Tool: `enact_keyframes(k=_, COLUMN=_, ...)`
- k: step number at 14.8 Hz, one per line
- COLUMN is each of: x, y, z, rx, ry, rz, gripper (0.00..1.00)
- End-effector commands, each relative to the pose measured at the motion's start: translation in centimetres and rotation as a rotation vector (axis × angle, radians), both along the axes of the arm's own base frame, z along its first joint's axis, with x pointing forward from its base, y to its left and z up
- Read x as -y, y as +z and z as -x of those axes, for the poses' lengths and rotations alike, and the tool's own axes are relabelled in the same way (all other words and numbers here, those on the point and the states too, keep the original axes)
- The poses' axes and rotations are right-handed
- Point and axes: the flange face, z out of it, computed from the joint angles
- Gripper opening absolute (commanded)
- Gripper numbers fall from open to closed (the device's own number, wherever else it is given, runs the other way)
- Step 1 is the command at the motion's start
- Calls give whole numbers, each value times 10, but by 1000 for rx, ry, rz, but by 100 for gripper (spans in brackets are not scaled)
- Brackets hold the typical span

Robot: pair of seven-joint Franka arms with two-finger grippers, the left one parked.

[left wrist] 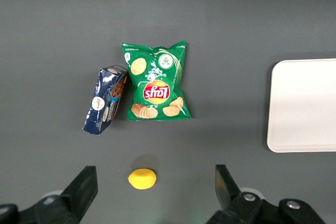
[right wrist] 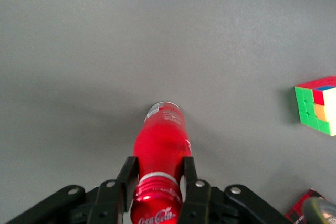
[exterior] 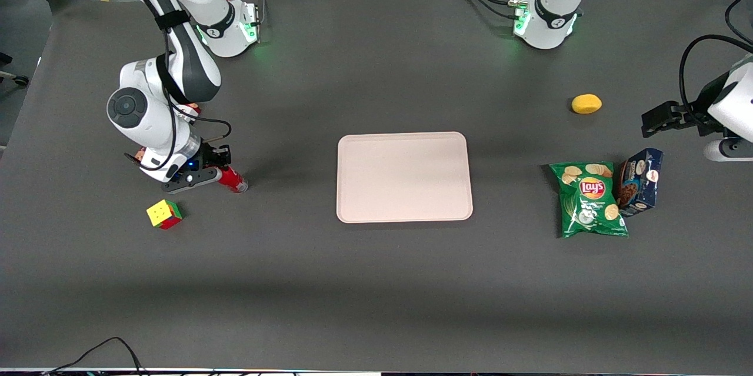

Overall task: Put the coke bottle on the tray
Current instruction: 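Lift the held bottle and carry it over the white tray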

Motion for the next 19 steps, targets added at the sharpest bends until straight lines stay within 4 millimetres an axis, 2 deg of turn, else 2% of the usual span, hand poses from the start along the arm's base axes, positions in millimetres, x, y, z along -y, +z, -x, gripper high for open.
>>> enact_keyframes(k=1, x=-15, y=47, z=-27, rx=-22, ry=30, rz=5, gripper=0)
enact_keyframes(k=2, x=-16, y=67, z=-34, rx=-46, ry=33, rz=10, gripper=0)
enact_keyframes(k=3, x=-20, y=98, z=-45, rx=-29, ry=24, rz=8, gripper=0)
enact_keyframes(k=5, x=-22, y=146, z=-56, rx=-32, ry=28, rz=10, gripper=0)
enact_keyframes(k=7, x=-30, y=195, z=-59, rx=-52, ry=34, rz=12, gripper=0)
enact_keyframes(k=8, x=-42, y=220, z=-57, rx=-56, ry=43, rz=-1, gripper=0)
enact_keyframes(k=9, x=-49, y=235, z=-55, rx=-58, ry=35, rz=-10, gripper=0)
enact_keyframes(k=10, x=-50, y=237, z=-56, rx=-56, ry=21, rz=-10, gripper=0)
enact_keyframes(k=13, x=-89, y=233, z=-51, rx=-56, ry=14, rz=-4, gripper=0)
enact_keyframes(k=16, x=-156, y=239, z=-28, rx=-34, ry=-55, rz=5, gripper=0)
enact_keyframes(k=19, x=-214, y=242, z=-6, rx=-31, ry=-149, rz=-13, gripper=0)
